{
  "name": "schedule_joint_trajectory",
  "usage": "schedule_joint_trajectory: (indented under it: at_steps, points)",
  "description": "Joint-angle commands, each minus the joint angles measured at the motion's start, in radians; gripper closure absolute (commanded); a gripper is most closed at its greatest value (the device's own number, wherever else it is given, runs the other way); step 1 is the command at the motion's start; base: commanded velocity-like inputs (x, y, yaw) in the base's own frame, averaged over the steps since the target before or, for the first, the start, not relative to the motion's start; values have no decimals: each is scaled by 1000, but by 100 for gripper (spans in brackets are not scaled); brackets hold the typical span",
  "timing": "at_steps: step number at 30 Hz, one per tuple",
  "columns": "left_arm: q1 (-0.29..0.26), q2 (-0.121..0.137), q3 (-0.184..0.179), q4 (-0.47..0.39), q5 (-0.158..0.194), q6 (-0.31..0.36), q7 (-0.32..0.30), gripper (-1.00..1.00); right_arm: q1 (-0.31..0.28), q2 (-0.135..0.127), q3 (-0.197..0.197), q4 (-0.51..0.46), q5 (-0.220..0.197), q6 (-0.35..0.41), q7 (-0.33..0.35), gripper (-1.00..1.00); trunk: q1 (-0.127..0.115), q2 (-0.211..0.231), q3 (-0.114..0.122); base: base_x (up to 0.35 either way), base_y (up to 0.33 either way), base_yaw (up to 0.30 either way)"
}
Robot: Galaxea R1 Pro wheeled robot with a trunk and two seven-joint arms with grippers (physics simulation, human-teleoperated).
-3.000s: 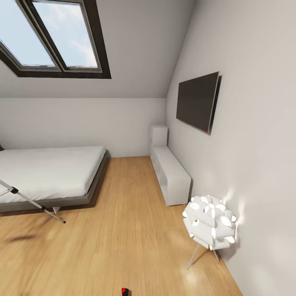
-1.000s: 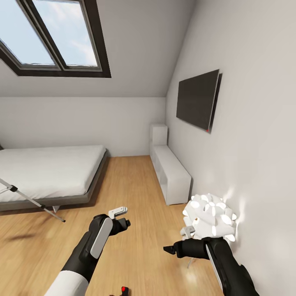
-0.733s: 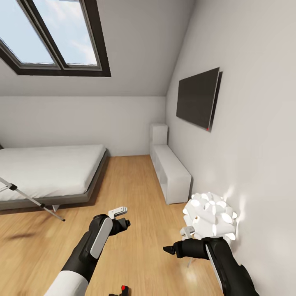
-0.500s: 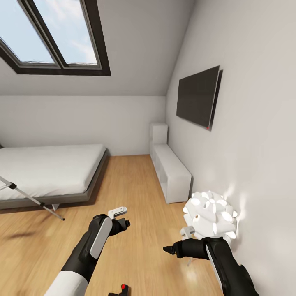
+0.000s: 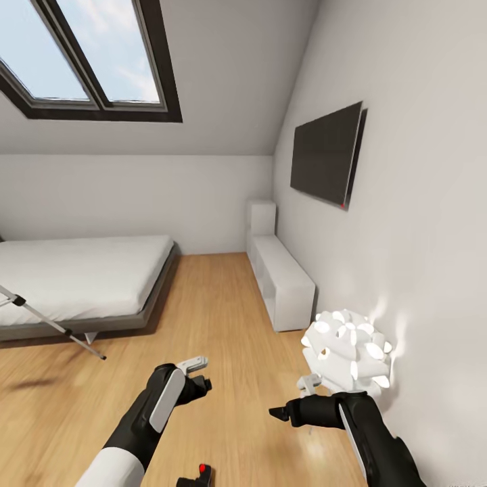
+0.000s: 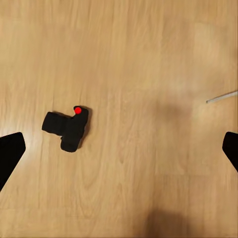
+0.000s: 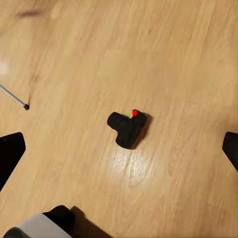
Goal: Attach the digital camera to the camera tripod in the bedroom.
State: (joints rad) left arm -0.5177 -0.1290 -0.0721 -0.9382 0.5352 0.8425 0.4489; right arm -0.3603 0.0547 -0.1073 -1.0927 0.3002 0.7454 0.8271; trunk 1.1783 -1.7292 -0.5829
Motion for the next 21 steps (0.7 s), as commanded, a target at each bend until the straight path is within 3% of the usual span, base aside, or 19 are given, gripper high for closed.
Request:
schedule_joint_trajectory:
  at_steps: [1, 10, 21]
  points:
    - [-1, 0, -2, 2, 11, 1, 10, -100, -1, 1, -4, -1, 10, 3, 10, -100, 4, -8, -4, 0, 0, 0]
    - [-1, 0, -3, 66, 8, -27, 10, -100, -1, 1, -9, -2, 8, 2, 10, -100, 38, -71, -33, 0, 0, 0]
    - [-1, 0, -3, 76, 9, -64, 10, -100, -1, -2, -19, -2, 10, 3, 10, -100, 81, -148, -67, 0, 0, 0]
